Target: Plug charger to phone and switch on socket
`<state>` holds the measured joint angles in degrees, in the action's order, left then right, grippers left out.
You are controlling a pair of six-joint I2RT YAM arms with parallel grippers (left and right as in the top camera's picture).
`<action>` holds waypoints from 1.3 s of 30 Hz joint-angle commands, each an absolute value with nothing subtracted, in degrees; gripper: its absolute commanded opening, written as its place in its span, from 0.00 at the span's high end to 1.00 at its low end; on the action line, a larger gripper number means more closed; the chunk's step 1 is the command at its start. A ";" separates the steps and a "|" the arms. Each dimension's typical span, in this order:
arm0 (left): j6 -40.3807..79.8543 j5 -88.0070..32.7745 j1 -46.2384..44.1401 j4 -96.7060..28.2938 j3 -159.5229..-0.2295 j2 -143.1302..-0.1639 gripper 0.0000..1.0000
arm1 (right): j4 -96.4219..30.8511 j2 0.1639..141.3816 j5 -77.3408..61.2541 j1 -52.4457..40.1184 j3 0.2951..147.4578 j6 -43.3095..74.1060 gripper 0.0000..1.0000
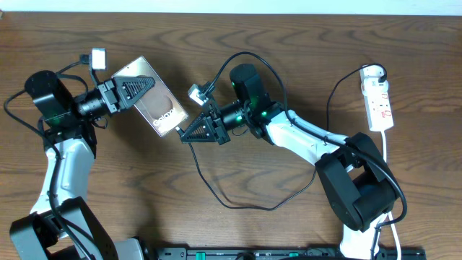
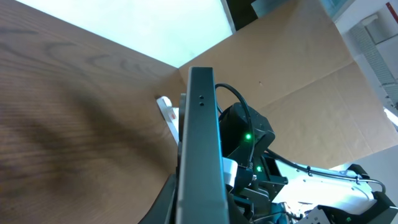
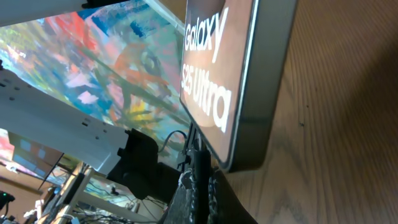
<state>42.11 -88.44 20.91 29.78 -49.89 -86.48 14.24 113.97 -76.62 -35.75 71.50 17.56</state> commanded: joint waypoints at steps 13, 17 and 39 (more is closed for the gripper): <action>40.93 -90.15 19.51 29.58 -49.82 -85.84 0.93 | 14.35 113.93 -76.82 -36.05 71.90 17.74 0.99; 40.93 -90.15 19.51 29.58 -49.82 -85.84 0.93 | 14.37 113.93 -76.62 -36.03 71.90 17.74 0.99; 40.69 -90.15 19.51 29.58 -49.80 -85.84 0.93 | 15.22 113.93 -76.62 -35.22 71.90 18.13 0.99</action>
